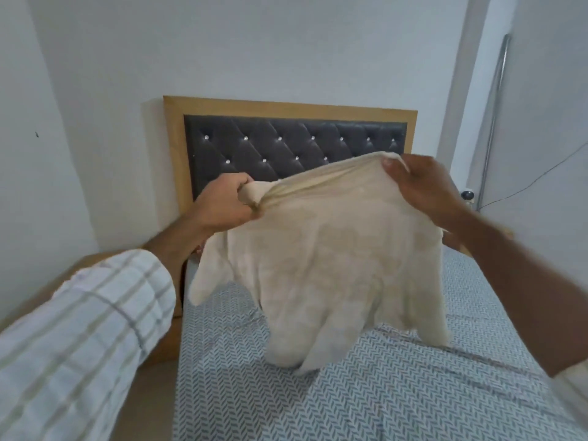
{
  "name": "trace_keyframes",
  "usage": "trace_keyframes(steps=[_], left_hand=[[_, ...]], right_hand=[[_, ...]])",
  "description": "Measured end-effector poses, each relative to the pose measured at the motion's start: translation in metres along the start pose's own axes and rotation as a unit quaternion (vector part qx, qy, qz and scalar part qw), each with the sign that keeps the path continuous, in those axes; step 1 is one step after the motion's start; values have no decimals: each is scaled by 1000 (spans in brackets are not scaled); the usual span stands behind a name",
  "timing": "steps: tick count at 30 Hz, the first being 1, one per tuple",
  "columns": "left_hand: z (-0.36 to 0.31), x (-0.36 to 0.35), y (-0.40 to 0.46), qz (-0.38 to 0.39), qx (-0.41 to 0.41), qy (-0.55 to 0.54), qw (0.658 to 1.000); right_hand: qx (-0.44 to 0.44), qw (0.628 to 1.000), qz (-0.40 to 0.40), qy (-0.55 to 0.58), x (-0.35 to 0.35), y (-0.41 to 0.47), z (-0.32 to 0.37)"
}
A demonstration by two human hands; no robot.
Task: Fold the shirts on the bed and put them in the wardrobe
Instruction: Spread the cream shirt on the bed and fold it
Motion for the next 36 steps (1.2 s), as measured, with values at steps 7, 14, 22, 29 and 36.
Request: trace_keyframes(steps=[7, 14, 22, 29, 36], left_hand=[[13, 1, -8, -17, 156, -25, 987], [16, 15, -8, 98, 39, 85, 991], [-11, 22, 10, -207, 93, -55, 972], [28, 19, -3, -270, -98, 103, 952], [49, -7, -29, -250, -129, 85, 956]], right_hand=[[56, 949, 274, -145, 10, -3, -27], [24, 981, 78, -177, 9, 16, -50], [-65, 996, -25, -59, 14, 9, -51], [14, 985, -111, -133, 37, -14, -57], [-86, 985, -97, -110, 26, -52, -115]])
Point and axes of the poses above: each hand's wrist, its own y-axis towards the middle knuckle, its own x-axis out of the back of the hand, z = x × y, the point moved 1 cm from there along y, towards the middle knuckle, and after that the axes turned 9 degrees about -z, right-handed, at the moved point
